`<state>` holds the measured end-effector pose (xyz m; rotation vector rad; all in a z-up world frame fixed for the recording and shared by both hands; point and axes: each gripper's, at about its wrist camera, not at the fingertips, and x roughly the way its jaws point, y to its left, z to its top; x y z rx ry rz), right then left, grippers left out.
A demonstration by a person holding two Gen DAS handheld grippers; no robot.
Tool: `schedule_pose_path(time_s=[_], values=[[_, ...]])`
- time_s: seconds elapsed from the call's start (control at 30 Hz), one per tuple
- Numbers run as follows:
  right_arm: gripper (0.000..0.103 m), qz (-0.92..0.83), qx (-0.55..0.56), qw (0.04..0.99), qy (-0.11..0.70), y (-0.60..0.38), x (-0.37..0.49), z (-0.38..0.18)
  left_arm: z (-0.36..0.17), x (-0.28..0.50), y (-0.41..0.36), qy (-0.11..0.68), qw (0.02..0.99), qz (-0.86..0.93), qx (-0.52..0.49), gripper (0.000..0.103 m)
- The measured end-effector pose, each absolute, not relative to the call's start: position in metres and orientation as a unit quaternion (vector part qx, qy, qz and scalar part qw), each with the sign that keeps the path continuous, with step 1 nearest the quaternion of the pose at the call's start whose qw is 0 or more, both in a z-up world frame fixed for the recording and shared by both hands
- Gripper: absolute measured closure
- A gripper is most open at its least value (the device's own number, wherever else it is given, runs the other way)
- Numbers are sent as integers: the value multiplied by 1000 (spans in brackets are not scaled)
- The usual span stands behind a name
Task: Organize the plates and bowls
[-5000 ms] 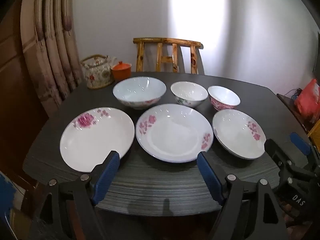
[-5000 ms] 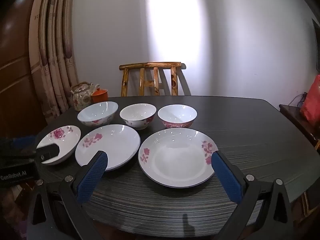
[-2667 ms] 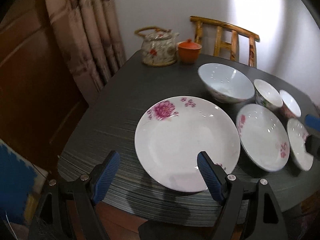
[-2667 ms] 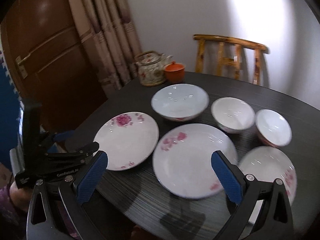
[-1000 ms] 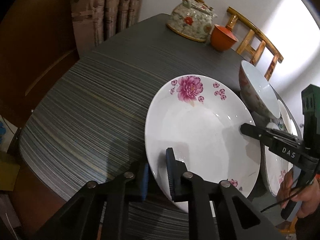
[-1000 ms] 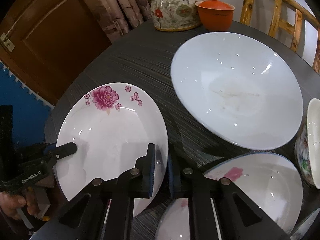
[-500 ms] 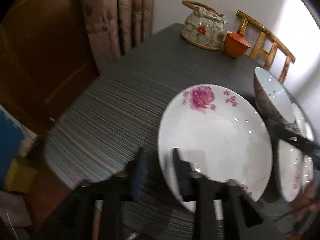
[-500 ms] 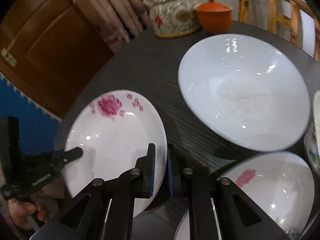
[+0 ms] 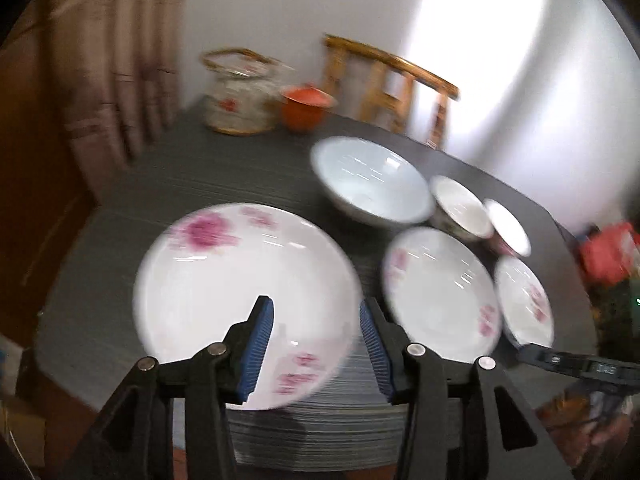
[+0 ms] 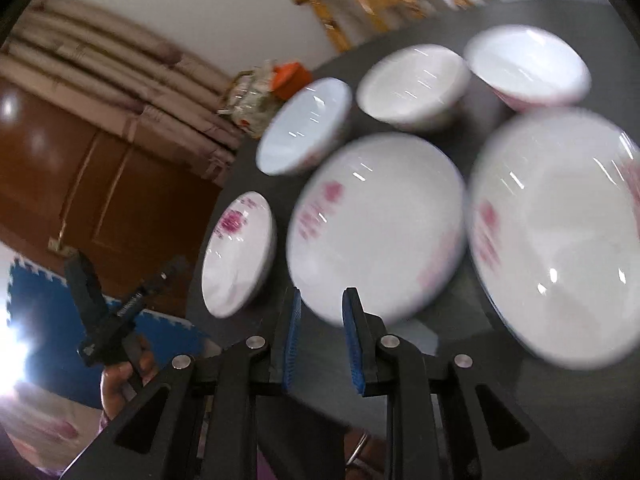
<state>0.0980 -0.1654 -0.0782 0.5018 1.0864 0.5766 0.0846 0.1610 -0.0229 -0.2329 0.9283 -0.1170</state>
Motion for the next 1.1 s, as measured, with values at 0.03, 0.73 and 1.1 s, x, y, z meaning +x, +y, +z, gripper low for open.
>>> schedule_pose_path(time_s=[0.03, 0.73, 1.1], values=[[81, 261, 236, 788, 505, -169, 97, -82, -26, 90, 152, 455, 880, -77, -109, 57], [81, 206, 390, 731, 521, -207, 126, -135, -65, 165, 84, 530, 824, -196, -44, 57], [81, 174, 379, 739, 529, -210, 132, -134, -84, 180, 87, 539, 814, -208, -54, 56]])
